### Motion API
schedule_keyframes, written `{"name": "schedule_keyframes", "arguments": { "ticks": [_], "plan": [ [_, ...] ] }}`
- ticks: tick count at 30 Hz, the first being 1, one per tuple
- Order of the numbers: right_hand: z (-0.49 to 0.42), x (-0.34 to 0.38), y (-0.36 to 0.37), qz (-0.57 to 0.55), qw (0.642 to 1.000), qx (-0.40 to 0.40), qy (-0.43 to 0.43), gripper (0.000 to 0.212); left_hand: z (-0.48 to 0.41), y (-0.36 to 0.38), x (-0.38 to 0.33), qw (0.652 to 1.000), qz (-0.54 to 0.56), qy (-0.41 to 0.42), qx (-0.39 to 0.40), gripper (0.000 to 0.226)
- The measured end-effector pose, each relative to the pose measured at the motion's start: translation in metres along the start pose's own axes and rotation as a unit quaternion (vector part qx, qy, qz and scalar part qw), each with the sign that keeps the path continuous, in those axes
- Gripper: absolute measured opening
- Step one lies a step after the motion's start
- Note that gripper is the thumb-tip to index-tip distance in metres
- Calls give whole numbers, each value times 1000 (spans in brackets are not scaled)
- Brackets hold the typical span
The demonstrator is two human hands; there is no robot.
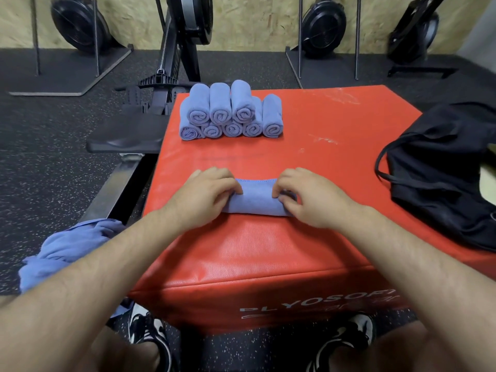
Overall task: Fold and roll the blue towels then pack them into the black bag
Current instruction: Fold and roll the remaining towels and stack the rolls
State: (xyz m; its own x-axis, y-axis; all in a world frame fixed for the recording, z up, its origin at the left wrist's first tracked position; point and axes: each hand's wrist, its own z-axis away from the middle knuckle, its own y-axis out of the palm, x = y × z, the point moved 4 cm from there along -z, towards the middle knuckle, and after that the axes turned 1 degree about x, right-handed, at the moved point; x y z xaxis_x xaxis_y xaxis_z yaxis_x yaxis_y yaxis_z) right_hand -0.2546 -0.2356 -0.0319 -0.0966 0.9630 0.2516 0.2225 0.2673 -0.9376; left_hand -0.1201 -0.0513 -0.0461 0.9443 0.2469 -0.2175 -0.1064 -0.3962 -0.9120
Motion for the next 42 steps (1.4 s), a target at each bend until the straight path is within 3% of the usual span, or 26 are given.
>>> {"name": "schedule_keyframes", "arguments": {
  "ticks": [2, 5, 8, 13, 16, 19, 25, 28, 31, 33, 38, 42],
  "plan": [
    [2, -2, 4, 49, 998, 35, 11, 25, 0, 3, 4, 999, -20, -18, 29, 28],
    [1, -6, 10, 59, 995, 61, 46, 46, 0, 12, 10, 996, -37, -40, 77, 55],
    [-1, -5, 7, 22, 996, 56, 62, 42, -2, 11, 10, 994, 8, -62, 84, 57],
    [1, -13, 0, -101, 978, 137, 121, 32, 0, 10, 12, 968, 145, -112, 172, 52],
    [-3, -13, 4, -79, 985, 108, 106, 25, -2, 11, 10, 978, 96, -109, 152, 50],
    [-9, -16, 4, -45, 992, 83, 83, 31, -9, 5, 2, 991, 84, -65, 76, 47],
    [-13, -25, -2, -97, 991, 47, 75, 30, -24, 3, -4, 999, 11, 3, 34, 35],
    [-15, -27, 7, -45, 993, 60, 86, 27, -29, 14, 9, 997, -16, -22, 74, 40],
    [-16, -31, 18, -33, 988, 102, 112, 55, -34, 31, 21, 984, -41, -46, 167, 72],
    [-18, -35, 23, -48, 986, 107, 121, 64, -40, 35, 27, 980, -35, -57, 190, 80],
    [-28, -46, 19, -111, 980, 84, 141, 58, -56, 33, 37, 964, -1, -74, 254, 93],
    [-36, -57, 2, -169, 972, 33, 158, 54, -67, 17, 39, 963, 155, -101, 197, 69]
  ]
}}
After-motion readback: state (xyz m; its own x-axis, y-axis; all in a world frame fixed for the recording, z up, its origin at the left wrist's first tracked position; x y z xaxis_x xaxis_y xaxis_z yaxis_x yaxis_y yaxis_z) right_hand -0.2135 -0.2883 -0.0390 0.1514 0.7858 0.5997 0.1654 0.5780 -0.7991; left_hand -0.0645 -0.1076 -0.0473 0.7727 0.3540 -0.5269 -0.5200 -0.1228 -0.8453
